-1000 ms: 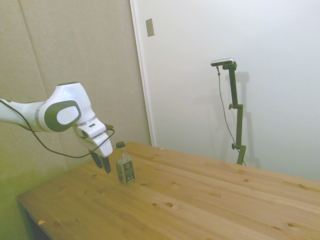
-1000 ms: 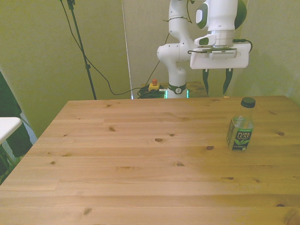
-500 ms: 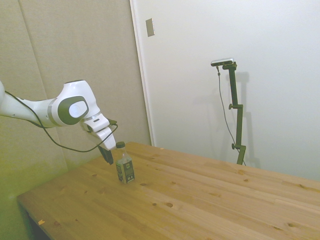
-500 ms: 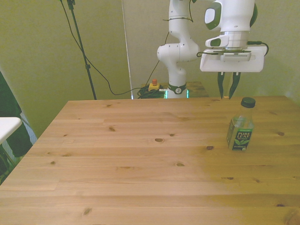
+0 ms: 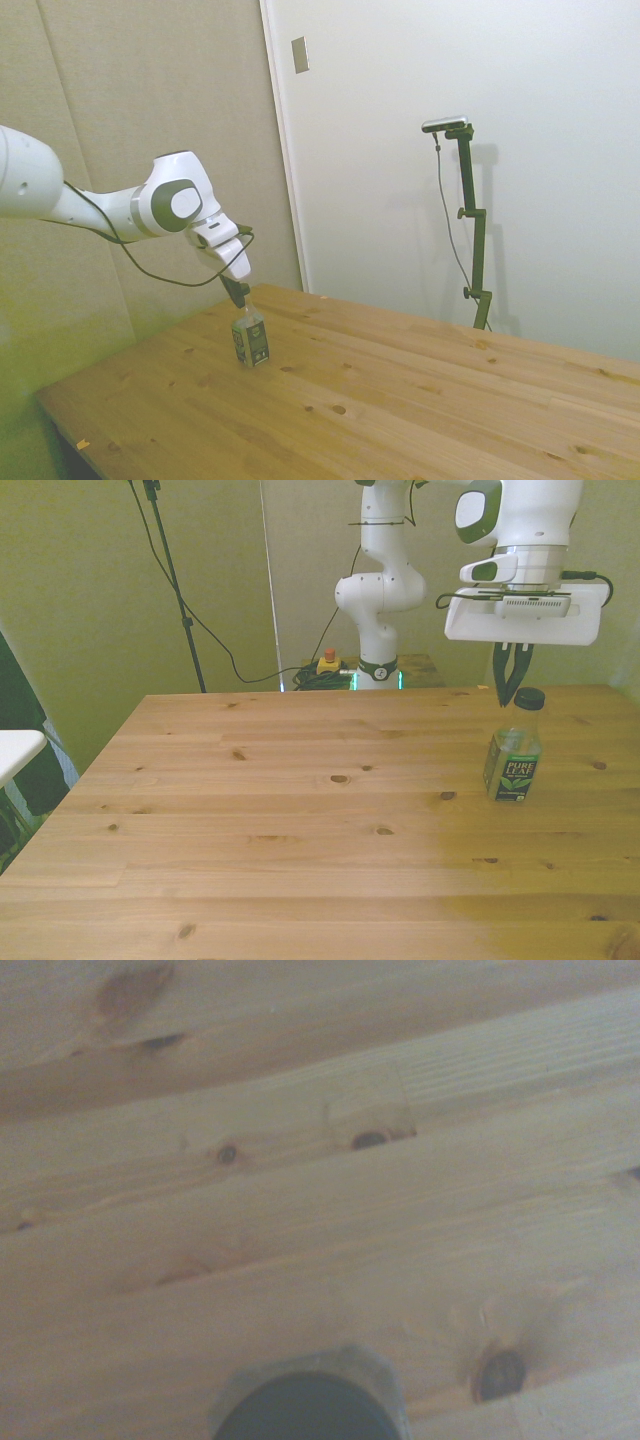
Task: Knock down the bottle
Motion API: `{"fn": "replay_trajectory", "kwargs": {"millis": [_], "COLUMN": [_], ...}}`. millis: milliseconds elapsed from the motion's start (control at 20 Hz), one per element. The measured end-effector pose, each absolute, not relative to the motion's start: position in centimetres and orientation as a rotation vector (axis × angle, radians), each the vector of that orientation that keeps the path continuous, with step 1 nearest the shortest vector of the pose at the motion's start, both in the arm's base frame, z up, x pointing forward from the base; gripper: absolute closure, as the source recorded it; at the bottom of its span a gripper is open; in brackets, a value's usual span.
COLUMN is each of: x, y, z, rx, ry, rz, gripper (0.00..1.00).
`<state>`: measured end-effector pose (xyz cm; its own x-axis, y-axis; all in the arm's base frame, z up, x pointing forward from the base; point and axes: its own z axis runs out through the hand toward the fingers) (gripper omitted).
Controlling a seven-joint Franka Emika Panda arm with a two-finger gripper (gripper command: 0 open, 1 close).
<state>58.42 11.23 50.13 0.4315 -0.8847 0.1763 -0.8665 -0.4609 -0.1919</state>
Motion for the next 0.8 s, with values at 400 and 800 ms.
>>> {"fn": "replay_trajectory", "kwargs": {"millis": [400, 800], "x": [68.1, 69.6], "y": [15.6, 17.3], "z": [44.4, 45.3], "rx": [-2.633, -2.629], "ry": [1.646, 1.653], "rz": [-0.369, -0.401], "gripper": [1.0, 1.0]}}
